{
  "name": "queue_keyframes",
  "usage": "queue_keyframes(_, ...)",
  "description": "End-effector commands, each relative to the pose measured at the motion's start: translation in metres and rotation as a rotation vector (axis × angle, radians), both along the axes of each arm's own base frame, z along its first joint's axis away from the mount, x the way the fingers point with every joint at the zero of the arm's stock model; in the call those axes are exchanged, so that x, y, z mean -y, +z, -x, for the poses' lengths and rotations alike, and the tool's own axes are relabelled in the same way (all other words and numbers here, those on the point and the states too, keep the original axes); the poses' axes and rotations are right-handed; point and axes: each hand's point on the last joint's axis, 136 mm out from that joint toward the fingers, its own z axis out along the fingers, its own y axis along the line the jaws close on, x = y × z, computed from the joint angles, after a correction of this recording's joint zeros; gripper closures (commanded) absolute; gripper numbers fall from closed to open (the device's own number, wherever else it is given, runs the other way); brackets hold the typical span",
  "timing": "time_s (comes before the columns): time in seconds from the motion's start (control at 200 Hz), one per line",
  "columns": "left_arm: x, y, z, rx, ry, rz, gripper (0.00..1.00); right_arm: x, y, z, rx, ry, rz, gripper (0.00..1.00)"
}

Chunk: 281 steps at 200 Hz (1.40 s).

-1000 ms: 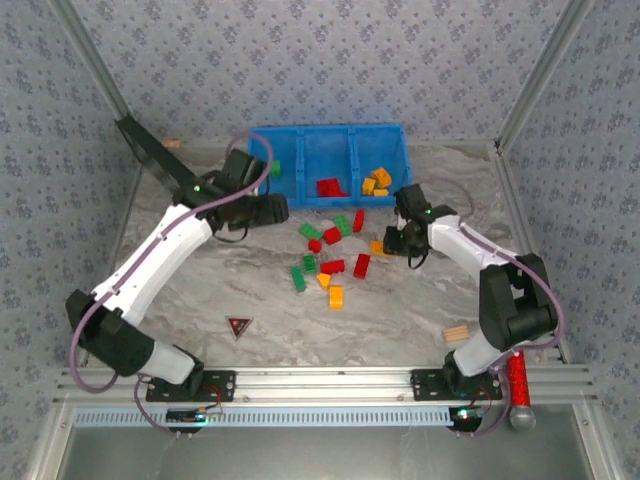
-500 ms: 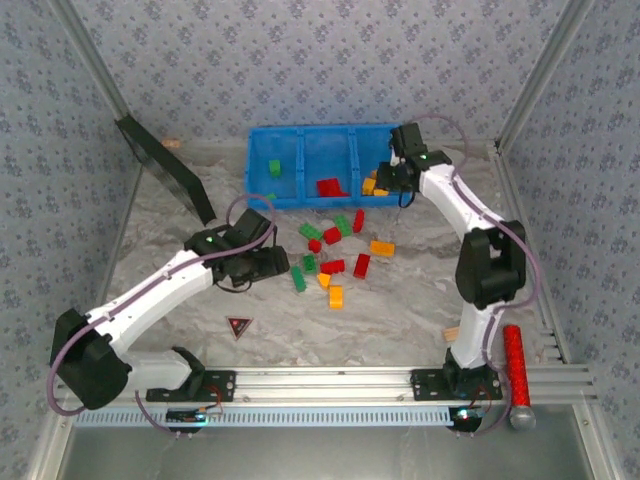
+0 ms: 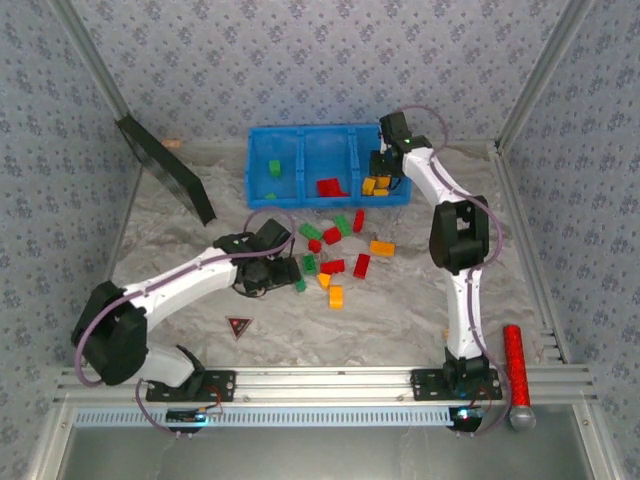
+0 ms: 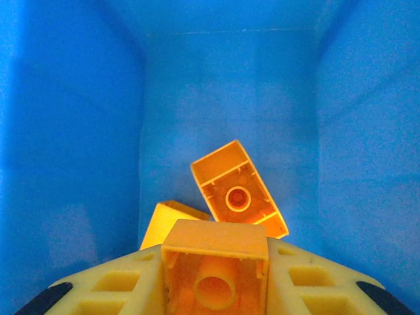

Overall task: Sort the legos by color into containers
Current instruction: Place the lego in the container, then pick up the lego from the center of the table.

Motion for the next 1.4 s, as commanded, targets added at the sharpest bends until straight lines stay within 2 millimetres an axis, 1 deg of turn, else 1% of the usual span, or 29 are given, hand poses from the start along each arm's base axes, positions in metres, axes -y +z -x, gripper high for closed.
queue_keyframes(0.0, 0.018, 0.005, -0.007, 0.005, -0.049, 0.023, 0.18, 0.004, -0.009, -0.004, -0.027, 0.016, 0.025, 0.63)
queue_keyframes(0.18, 0.029, -0.004, -0.01, -0.009, -0.104, -0.012, 0.17, 0.005, -0.022, -0.003, -0.051, 0.023, 0.03, 0.58)
queue_keyframes(0.365, 0.037, -0.014, -0.012, -0.031, -0.134, -0.033, 0.17, 0.005, -0.019, -0.001, -0.048, 0.033, 0.032, 0.52)
queue_keyframes(0.375, 0.041, -0.013, -0.015, -0.015, -0.136, -0.019, 0.17, 0.005, -0.019, -0.001, -0.048, 0.034, 0.032, 0.52)
queue_keyframes(0.395, 0.043, -0.013, -0.017, -0.014, -0.138, -0.013, 0.17, 0.004, -0.018, -0.001, -0.047, 0.035, 0.031, 0.51)
queue_keyframes(0.5, 0.047, -0.02, -0.017, -0.032, -0.149, -0.019, 0.17, 0.005, -0.01, 0.001, -0.038, 0.035, 0.032, 0.48)
queue_keyframes(0.625, 0.05, -0.029, -0.017, -0.047, -0.16, -0.023, 0.18, 0.006, 0.005, 0.005, -0.02, 0.037, 0.032, 0.46)
queue_keyframes(0.8, 0.053, -0.043, -0.019, -0.072, -0.168, -0.037, 0.24, 0.009, 0.037, 0.02, 0.024, 0.05, 0.031, 0.43)
queue_keyframes(0.944, 0.057, -0.052, -0.021, -0.078, -0.175, -0.039, 0.34, 0.014, 0.064, 0.044, 0.052, 0.054, 0.037, 0.41)
queue_keyframes(1.064, 0.056, -0.059, -0.022, -0.088, -0.175, -0.038, 0.44, 0.018, 0.081, 0.072, 0.063, 0.05, 0.046, 0.4)
queue_keyframes(1.119, 0.055, -0.062, -0.023, -0.092, -0.175, -0.035, 0.49, 0.019, 0.088, 0.089, 0.065, 0.046, 0.048, 0.4)
queue_keyframes(1.204, 0.053, -0.062, -0.024, -0.093, -0.18, -0.033, 0.59, 0.022, 0.093, 0.117, 0.059, 0.034, 0.051, 0.39)
queue_keyframes(1.294, 0.048, -0.056, -0.027, -0.08, -0.186, -0.031, 0.68, 0.023, 0.098, 0.152, 0.052, 0.021, 0.052, 0.38)
queue_keyframes(1.399, 0.041, -0.046, -0.035, -0.066, -0.192, -0.027, 0.76, 0.023, 0.1, 0.191, 0.04, 0.001, 0.028, 0.37)
